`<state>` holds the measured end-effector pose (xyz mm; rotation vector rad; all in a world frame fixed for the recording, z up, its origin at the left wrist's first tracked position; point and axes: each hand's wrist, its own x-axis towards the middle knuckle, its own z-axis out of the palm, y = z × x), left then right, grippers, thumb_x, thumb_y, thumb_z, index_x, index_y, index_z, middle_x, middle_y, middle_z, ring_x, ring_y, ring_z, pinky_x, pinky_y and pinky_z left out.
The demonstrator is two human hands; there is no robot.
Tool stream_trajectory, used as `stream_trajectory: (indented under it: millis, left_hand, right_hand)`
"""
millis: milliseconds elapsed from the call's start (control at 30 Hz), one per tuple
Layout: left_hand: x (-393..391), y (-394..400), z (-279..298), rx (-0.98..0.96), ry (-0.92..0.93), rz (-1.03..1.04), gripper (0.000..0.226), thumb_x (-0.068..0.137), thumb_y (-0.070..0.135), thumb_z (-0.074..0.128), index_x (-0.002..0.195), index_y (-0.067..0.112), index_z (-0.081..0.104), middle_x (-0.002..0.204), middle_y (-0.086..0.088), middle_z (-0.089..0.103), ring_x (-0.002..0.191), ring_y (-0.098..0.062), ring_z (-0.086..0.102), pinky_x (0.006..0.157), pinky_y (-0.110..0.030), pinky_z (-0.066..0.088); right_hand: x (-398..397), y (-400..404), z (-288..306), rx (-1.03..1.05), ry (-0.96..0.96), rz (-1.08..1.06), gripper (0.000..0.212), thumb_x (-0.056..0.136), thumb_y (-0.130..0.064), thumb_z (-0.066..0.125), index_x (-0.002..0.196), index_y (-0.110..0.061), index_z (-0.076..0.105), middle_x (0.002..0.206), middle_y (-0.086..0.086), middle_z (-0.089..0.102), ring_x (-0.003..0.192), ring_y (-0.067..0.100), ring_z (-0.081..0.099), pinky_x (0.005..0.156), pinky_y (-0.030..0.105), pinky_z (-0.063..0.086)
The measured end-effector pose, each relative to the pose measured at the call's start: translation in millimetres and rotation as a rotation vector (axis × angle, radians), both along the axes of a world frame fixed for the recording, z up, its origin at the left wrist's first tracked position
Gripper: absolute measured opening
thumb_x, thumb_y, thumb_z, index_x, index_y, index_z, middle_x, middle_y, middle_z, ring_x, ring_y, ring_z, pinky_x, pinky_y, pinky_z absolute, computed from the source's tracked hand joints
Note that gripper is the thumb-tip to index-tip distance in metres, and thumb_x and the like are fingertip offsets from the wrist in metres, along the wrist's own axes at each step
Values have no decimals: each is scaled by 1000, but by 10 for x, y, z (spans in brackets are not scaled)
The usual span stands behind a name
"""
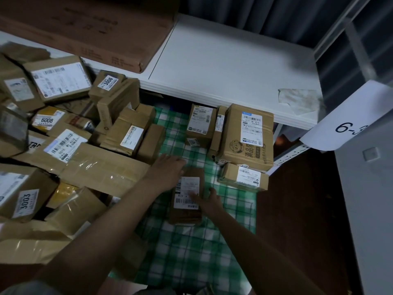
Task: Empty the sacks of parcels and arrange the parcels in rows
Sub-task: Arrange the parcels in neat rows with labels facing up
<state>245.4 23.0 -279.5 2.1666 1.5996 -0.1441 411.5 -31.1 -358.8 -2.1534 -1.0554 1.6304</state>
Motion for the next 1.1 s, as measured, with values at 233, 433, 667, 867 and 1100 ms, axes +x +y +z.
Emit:
stream_trajectory:
  millis: [233, 433, 667, 867, 1100]
  left_hand:
    - [186, -69, -236, -178, -162, 136, 51, 102, 25, 41, 148, 10, 27, 148, -13, 34, 128, -29, 44, 101, -41, 42]
    - [300, -78, -517, -305, -193, 332, 76, 100, 29, 47, 152, 6, -2, 158, -19, 10, 137, -38, 31, 106, -43, 40]
    - [346, -72, -831, -529, -414, 534, 59, 99, 11, 46, 151, 8, 20, 148, -11, 41, 130, -25, 44, 105, -31, 38]
    - [289, 90, -877, -416, -381, 690, 73, 94, 17, 48, 152, 12, 4, 151, -17, 25, 132, -33, 37, 104, -35, 40]
    - [287, 335, -875, -281, -395, 729, 54, 87, 17, 53, 137, 9, 36, 133, -16, 49, 120, -35, 49, 97, -46, 46]
  right_hand:
    - [-5, -18, -28, 32, 76, -13, 47, 90, -28, 69, 128, -7, 51, 125, 8, 63, 109, 24, 63, 74, 22, 50]
    - [119, 45, 104, 326, -308, 267, 40, 100, -27, 48, 137, -13, 44, 130, 14, 48, 113, 31, 55, 90, 35, 48]
    - [120, 16, 44, -40, 3, 244, 64, 93, -40, 61, 142, -8, 34, 139, 11, 52, 119, 27, 56, 90, 35, 51]
    - [64, 303, 82, 16, 56, 186, 55, 94, -29, 63, 139, -6, 41, 135, 12, 55, 109, 27, 61, 87, 36, 54]
    - [22, 567, 58, 66, 61, 200, 38, 98, -30, 56, 127, -6, 58, 118, 18, 66, 79, 23, 71, 72, 34, 58]
